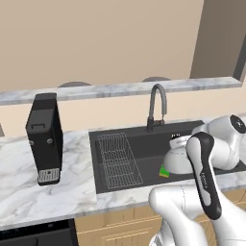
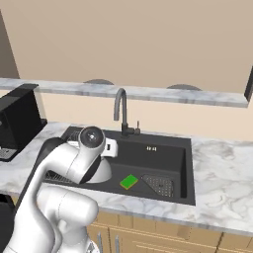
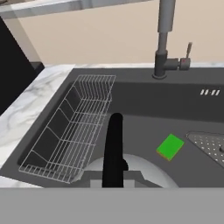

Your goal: Open the cabinet, pick the kettle from the cabinet, and place it in the sink.

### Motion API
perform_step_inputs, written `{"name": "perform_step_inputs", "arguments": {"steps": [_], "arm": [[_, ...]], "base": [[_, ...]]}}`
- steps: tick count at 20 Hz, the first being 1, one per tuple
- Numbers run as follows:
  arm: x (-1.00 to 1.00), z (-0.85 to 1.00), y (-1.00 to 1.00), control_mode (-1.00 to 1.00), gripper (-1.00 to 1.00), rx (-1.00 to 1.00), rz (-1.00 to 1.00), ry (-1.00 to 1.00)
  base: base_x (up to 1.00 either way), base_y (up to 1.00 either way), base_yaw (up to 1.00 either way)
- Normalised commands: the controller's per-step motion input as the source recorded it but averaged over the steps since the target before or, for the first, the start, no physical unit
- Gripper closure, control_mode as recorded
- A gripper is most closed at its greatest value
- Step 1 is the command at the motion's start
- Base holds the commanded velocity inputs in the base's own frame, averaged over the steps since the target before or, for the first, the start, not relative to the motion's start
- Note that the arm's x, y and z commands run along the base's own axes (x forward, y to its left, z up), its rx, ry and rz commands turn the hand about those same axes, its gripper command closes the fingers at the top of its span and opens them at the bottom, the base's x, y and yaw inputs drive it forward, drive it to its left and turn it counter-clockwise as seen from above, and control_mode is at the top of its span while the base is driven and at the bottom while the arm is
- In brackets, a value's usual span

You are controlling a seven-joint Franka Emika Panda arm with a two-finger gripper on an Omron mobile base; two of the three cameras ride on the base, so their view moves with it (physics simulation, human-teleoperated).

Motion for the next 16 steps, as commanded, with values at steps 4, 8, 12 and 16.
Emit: {"name": "perform_step_inputs", "arguments": {"steps": [4,8,12,16], "arm": [[0.17,-0.20,0.02,-1.00,1.00,0.00,0.00,0.00],[0.21,-0.17,0.00,-1.00,1.00,0.00,0.00,0.00],[0.21,-0.17,0.00,-1.00,1.00,0.00,0.00,0.00],[0.22,-0.19,0.01,-1.00,1.00,0.00,0.00,0.00]], "base": [[0.00,0.00,0.00],[0.00,0.00,0.00],[0.00,0.00,0.00],[0.00,0.00,0.00]]}}
